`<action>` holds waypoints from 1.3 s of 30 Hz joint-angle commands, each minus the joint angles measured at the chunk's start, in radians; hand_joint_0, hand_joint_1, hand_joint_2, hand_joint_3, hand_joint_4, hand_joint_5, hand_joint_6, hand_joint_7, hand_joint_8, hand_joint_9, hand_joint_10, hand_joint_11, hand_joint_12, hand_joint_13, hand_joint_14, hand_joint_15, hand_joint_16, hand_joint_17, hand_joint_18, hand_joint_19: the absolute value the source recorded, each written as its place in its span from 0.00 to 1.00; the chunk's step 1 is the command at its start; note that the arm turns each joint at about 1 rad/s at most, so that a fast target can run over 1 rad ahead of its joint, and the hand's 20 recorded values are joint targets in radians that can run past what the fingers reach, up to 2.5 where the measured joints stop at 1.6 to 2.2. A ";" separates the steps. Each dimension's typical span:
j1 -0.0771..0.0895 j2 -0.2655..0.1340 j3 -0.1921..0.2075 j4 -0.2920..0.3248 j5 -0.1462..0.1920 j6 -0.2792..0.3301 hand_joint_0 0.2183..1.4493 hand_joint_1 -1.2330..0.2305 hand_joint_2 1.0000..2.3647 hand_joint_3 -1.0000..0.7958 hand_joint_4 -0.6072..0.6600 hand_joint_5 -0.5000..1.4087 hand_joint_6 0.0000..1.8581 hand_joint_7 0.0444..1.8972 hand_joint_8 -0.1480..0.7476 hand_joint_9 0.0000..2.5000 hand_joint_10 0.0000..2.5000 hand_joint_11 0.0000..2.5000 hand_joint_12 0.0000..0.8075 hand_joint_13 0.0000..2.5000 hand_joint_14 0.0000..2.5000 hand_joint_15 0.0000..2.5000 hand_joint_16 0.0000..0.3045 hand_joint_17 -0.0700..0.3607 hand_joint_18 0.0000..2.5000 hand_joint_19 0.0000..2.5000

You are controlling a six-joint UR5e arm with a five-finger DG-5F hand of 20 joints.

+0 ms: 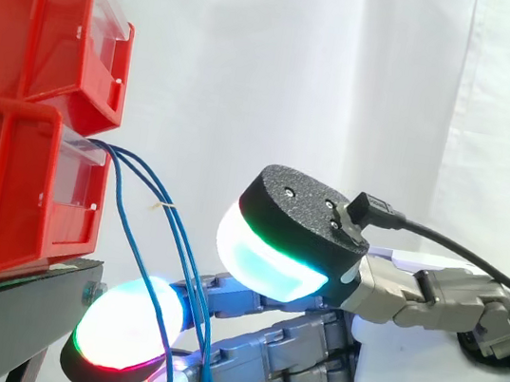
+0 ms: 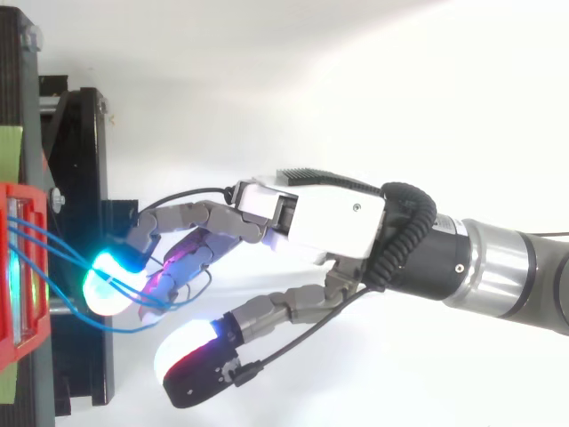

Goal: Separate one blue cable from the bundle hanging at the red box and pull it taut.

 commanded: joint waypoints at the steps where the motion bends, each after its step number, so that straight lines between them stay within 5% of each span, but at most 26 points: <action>1: 0.002 0.000 0.006 0.003 -0.008 0.004 0.35 0.38 0.00 0.33 0.69 0.19 0.27 0.45 0.52 0.38 0.00 0.19 0.40 0.33 0.00 0.13 0.10 0.32 0.27 0.14; 8: -0.003 0.000 0.031 -0.003 -0.046 0.021 0.37 0.40 0.01 0.36 0.69 0.19 0.27 0.47 0.53 0.39 0.01 0.20 0.40 0.34 0.01 0.14 0.10 0.32 0.27 0.15; 14: -0.023 0.001 0.037 -0.020 -0.109 0.050 0.37 0.42 0.01 0.36 0.69 0.20 0.27 0.49 0.53 0.40 0.00 0.21 0.40 0.35 0.01 0.14 0.10 0.32 0.27 0.15; 26: -0.053 0.009 0.042 -0.083 -0.183 0.068 0.36 0.45 0.01 0.34 0.69 0.20 0.27 0.50 0.54 0.42 0.01 0.22 0.40 0.36 0.01 0.15 0.10 0.32 0.28 0.15; 39: -0.082 0.055 0.042 -0.171 -0.199 0.071 0.37 0.43 0.01 0.34 0.69 0.20 0.27 0.51 0.55 0.47 0.01 0.32 0.41 0.43 0.01 0.22 0.09 0.31 0.31 0.16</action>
